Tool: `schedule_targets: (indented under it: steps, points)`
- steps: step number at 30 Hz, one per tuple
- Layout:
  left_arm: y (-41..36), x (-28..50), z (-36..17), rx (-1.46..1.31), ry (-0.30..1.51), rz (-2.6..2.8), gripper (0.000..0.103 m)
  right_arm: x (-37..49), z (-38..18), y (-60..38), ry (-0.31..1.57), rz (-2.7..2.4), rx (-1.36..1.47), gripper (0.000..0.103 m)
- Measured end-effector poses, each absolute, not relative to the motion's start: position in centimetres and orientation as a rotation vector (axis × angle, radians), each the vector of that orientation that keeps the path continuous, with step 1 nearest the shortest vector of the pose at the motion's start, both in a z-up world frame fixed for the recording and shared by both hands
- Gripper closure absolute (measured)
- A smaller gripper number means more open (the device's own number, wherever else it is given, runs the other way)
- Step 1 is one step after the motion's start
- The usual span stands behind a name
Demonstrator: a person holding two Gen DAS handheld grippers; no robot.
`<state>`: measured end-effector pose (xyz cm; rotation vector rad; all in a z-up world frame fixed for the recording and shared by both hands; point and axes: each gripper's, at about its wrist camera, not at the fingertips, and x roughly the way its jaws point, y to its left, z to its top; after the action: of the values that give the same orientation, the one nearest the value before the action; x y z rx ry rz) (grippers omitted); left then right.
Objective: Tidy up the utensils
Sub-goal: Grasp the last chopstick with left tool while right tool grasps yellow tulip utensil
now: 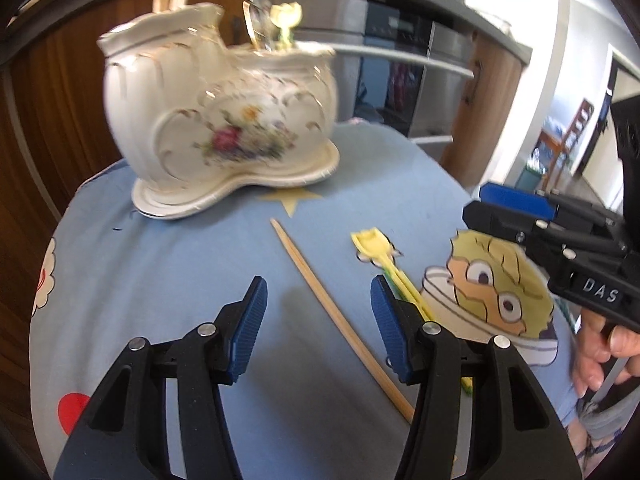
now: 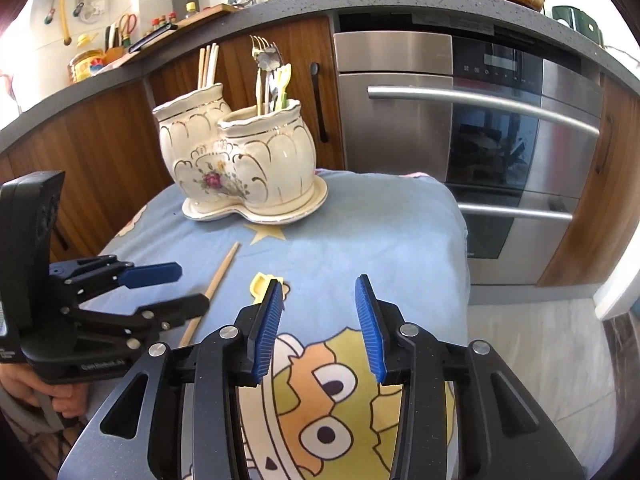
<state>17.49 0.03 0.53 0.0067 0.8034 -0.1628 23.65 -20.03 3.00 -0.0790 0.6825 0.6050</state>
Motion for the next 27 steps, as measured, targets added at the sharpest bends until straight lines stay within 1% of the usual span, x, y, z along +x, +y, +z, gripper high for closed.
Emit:
schedule_targets:
  steps: [1, 2, 3, 4, 5, 7, 9, 10, 14, 16, 25, 27]
  points:
    - [-0.3, 17.6, 0.3, 0.02, 0.817, -0.167, 0.054, 23.5, 3.0, -20.0, 0.684, 0.606, -0.081, 0.063]
    - [-0.5, 17.8, 0.1, 0.032, 0.835, -0.167, 0.061, 23.5, 2.9, -20.1, 0.684, 0.607, -0.082, 0.063]
    - [-0.6, 17.9, -0.2, 0.04, 0.853, -0.169, 0.065, 23.3, 2.9, -20.0, 0.686, 0.61, -0.085, 0.063]
    - [-0.7, 18.0, -0.5, 0.049, 0.871, -0.167, 0.073, 23.2, 2.9, -20.0, 0.689, 0.614, -0.088, 0.063]
    - [-0.7, 17.9, -0.6, 0.057, 0.868, -0.161, 0.08, 23.1, 2.9, -19.9, 0.691, 0.617, -0.093, 0.063]
    - [-0.6, 17.8, -0.6, 0.08, 0.87, -0.163, 0.085, 22.8, 2.8, -19.4, 0.702, 0.63, -0.113, 0.063]
    - [-0.2, 17.6, -0.6, 0.078, 0.874, -0.168, 0.086, 22.6, 2.6, -18.9, 0.71, 0.638, -0.132, 0.063]
    - [0.0, 17.5, -0.6, 0.08, 0.875, -0.166, 0.088, 22.4, 2.5, -18.5, 0.721, 0.648, -0.144, 0.063]
    - [1.5, 17.3, -0.5, 0.073, 0.886, -0.16, 0.092, 22.2, 2.0, -16.8, 0.761, 0.682, -0.199, 0.057]
    - [2.1, 17.3, -0.3, 0.078, 0.893, -0.154, 0.094, 22.3, 1.6, -15.8, 0.789, 0.703, -0.221, 0.057]
    - [4.6, 17.5, 0.0, 0.109, 0.966, -0.207, 0.096, 23.7, 0.1, -13.1, 0.896, 0.741, -0.316, 0.057]
    - [4.9, 17.6, 0.0, 0.132, 0.981, -0.205, 0.096, 23.8, 0.1, -13.1, 0.899, 0.748, -0.326, 0.063]
